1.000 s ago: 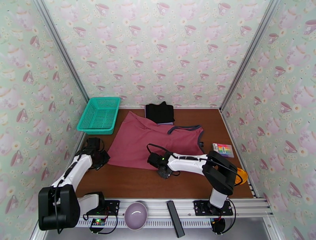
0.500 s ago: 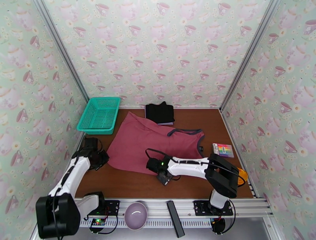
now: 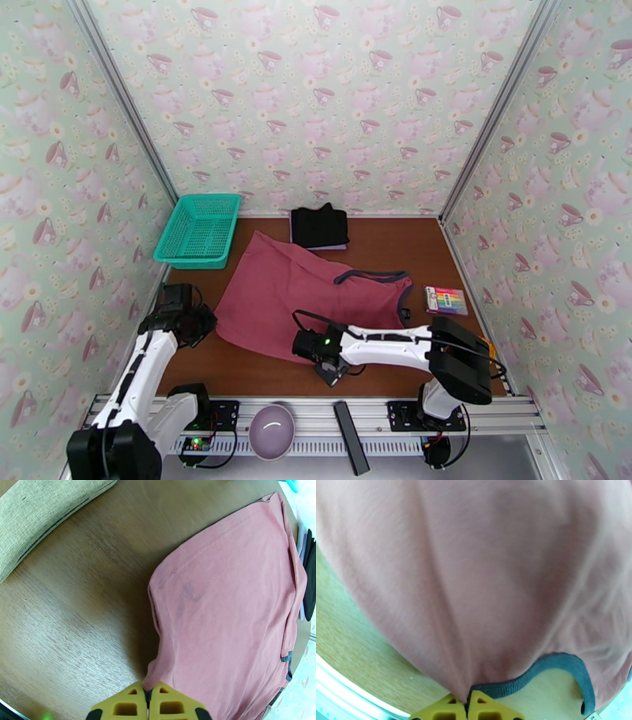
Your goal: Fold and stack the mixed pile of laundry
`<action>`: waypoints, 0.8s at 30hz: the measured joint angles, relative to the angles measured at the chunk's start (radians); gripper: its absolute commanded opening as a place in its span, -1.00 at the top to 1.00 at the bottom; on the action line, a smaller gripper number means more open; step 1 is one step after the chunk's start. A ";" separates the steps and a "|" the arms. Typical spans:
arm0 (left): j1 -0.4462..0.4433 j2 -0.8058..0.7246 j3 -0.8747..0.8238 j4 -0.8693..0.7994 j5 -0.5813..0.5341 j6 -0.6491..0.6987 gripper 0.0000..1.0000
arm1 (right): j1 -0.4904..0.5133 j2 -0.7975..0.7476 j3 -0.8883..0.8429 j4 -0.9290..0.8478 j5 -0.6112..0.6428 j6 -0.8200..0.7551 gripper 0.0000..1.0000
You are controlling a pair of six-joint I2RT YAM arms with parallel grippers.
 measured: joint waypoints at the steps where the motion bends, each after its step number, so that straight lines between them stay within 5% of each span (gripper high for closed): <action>1: 0.000 0.016 0.014 0.000 0.000 0.000 1.00 | -0.020 -0.012 0.002 0.000 0.003 0.000 1.00; 18: -0.008 0.439 0.293 0.117 0.053 0.056 0.99 | -0.235 0.114 0.108 0.033 0.013 -0.111 1.00; 24: -0.043 0.581 0.368 0.162 0.077 0.072 0.23 | -0.264 0.134 0.121 0.035 0.005 -0.120 1.00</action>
